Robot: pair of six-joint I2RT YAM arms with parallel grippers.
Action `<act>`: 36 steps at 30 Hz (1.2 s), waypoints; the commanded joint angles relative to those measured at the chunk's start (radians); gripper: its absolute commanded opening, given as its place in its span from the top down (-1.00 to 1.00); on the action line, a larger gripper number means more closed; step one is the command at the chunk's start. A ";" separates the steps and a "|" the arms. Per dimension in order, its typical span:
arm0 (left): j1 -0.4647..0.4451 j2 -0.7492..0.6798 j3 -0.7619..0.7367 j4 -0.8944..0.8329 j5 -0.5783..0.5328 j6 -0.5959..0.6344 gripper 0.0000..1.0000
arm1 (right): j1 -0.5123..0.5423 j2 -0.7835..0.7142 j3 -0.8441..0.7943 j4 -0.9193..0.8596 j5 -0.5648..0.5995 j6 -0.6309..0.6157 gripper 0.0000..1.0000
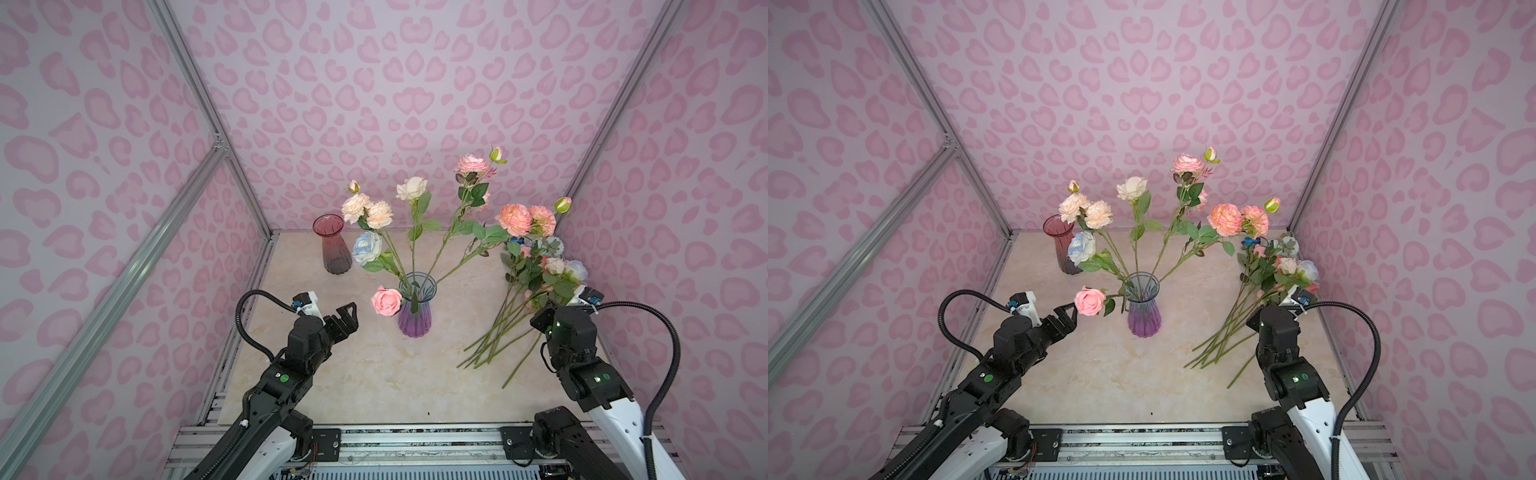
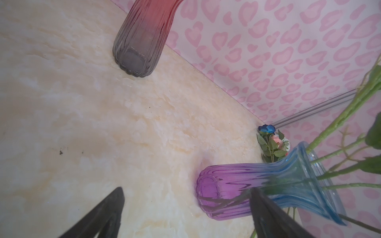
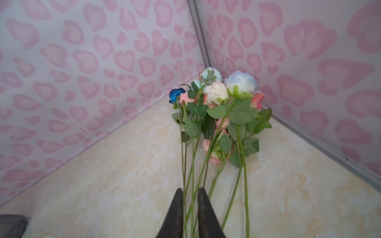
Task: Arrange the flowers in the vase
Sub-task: 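Move the open right gripper back down onto the stems of the rose bunch, then close the right gripper on the blue rose stem in the bunch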
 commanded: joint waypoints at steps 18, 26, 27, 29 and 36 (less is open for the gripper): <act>0.004 0.007 0.000 0.033 0.006 0.009 -0.91 | -0.216 1.037 0.484 0.046 -0.459 -0.082 0.41; 0.006 -0.013 0.014 0.014 0.014 0.036 -0.91 | -0.194 1.184 0.585 0.020 -0.454 -0.111 0.63; 0.006 -0.012 0.013 0.015 0.015 0.034 -0.91 | -0.191 1.192 0.591 0.020 -0.457 -0.117 0.68; 0.006 -0.004 0.012 0.019 0.017 0.031 -0.91 | -0.183 1.200 0.600 0.017 -0.446 -0.121 0.77; 0.007 0.016 0.021 0.031 0.024 0.029 -0.91 | -0.177 1.221 0.615 0.013 -0.423 -0.121 0.74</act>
